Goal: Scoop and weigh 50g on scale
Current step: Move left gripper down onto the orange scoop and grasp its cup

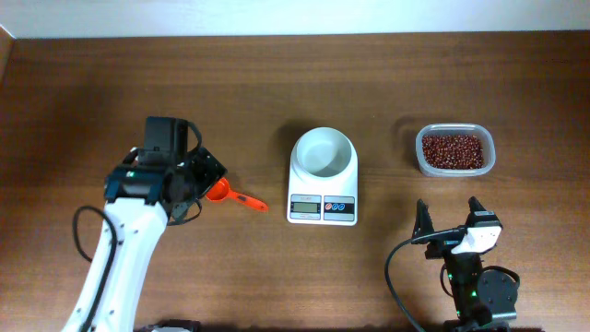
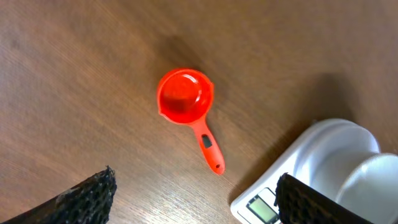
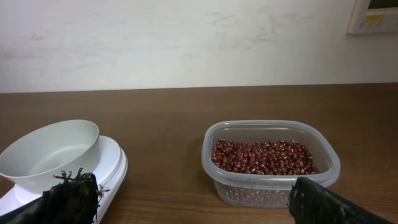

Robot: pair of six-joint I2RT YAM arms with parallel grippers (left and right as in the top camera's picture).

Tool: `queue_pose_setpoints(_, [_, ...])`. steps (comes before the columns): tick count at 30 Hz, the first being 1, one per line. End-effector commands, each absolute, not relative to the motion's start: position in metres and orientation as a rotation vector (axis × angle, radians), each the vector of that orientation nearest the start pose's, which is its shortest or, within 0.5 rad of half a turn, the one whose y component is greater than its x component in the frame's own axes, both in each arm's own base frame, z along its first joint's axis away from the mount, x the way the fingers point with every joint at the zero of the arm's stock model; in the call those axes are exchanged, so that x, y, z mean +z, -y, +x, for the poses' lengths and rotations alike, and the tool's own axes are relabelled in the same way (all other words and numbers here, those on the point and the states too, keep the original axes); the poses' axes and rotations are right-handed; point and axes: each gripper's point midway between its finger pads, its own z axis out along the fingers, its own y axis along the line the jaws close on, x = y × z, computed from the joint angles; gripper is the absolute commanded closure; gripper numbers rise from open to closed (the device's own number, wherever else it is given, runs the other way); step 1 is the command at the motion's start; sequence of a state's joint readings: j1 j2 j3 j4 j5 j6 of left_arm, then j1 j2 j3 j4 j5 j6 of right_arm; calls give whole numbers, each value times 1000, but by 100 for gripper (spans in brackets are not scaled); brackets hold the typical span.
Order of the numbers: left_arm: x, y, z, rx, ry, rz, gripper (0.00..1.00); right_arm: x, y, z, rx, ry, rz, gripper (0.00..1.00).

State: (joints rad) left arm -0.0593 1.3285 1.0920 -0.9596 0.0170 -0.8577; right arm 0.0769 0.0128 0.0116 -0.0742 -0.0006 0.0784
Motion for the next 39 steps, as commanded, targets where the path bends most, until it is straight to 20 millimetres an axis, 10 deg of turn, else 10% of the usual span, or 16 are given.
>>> queue_pose_setpoints(1, [116, 17, 300, -188, -2627, -1207, 26, 155, -22, 245, 129, -1653, -10, 1])
queue_pose_setpoints(10, [44, 6, 303, 35, -2735, -1361, 37, 155, -22, 245, 129, -1653, -10, 1])
queue_pose_setpoints(20, [7, 4, 307, 101, -2706, -1516, 50, 155, -22, 245, 129, -1653, -10, 1])
queue_pose_setpoints(39, [-3, 4, 311, 85, -2684, -1523, 66, 155, -22, 245, 129, -1653, -10, 1])
